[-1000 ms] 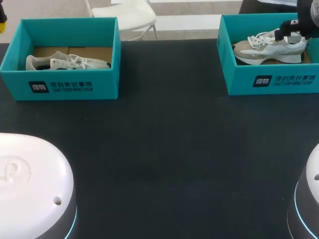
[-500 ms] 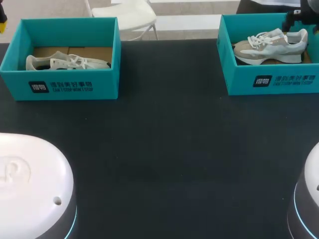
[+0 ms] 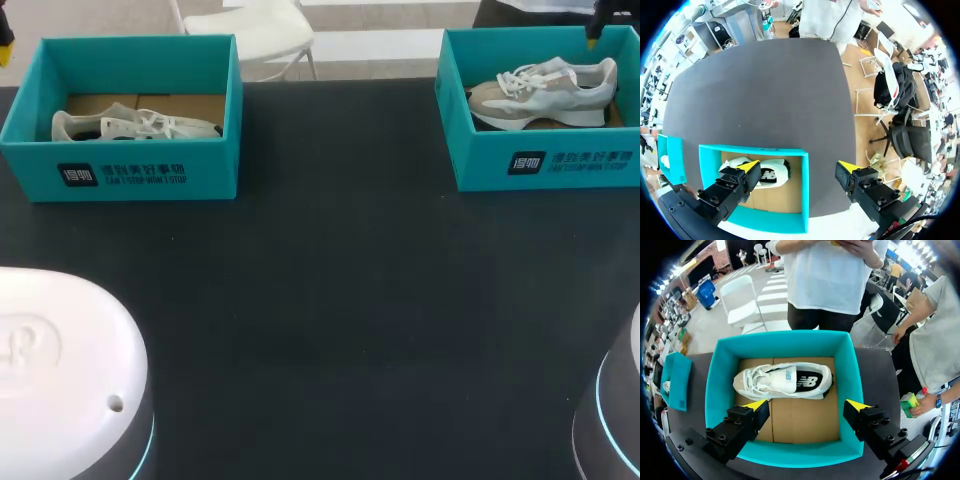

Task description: Take the shoe out of the shoebox, open the shoe tongue, remove and reinsert the insole, then place the shoe into the shoebox

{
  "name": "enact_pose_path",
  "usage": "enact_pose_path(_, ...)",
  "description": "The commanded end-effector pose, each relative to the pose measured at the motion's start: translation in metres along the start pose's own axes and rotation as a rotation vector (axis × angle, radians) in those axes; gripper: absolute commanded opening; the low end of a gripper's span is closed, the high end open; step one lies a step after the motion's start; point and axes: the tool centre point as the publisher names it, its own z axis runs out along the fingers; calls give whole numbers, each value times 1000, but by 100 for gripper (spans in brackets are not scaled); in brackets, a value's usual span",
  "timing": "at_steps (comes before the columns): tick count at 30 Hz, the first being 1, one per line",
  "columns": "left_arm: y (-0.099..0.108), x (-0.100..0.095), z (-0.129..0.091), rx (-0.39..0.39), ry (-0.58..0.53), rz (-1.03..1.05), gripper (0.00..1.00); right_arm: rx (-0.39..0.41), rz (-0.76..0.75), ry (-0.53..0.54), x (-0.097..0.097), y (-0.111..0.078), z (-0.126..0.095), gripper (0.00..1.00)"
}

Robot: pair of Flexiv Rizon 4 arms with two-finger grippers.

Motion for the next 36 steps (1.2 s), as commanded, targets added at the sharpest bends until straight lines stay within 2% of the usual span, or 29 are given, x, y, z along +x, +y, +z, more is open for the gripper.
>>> enact_pose_path(1, -1, 1, -1, 0, 3, 1, 100, 111, -4, -9, -7, 20, 20, 100)
enact_pose_path(8, -1, 1, -1, 0, 3, 1, 100, 187, 67, -41, -17, 29, 41, 100)
enact_pose_path(11, -1, 1, -1, 0, 3, 1, 100, 219, 85, -45, -15, 32, 48, 100)
enact_pose_path(21, -1, 1, -1, 0, 3, 1, 100, 316, 91, -29, -17, 26, 78, 100)
enact_pose_path(22, -1, 1, -1, 0, 3, 1, 100, 323, 100, -36, -18, 25, 80, 94)
enact_pose_path(24, -1, 1, -1, 0, 3, 1, 100, 333, 88, -46, -18, 23, 85, 89)
enact_pose_path(26, -1, 1, -1, 0, 3, 1, 100, 337, 88, -49, -18, 21, 89, 65)
enact_pose_path(27, -1, 1, -1, 0, 3, 1, 100, 332, 99, -60, -19, 20, 91, 57)
enact_pose_path(29, -1, 1, -1, 0, 3, 1, 100, 306, 100, -67, -20, 19, 96, 60)
enact_pose_path(31, -1, 1, -1, 0, 3, 1, 100, 321, 92, -74, -23, 17, 101, 66)
enact_pose_path(36, -1, 1, -1, 0, 3, 1, 100, 327, 73, -97, -27, 16, 110, 63)
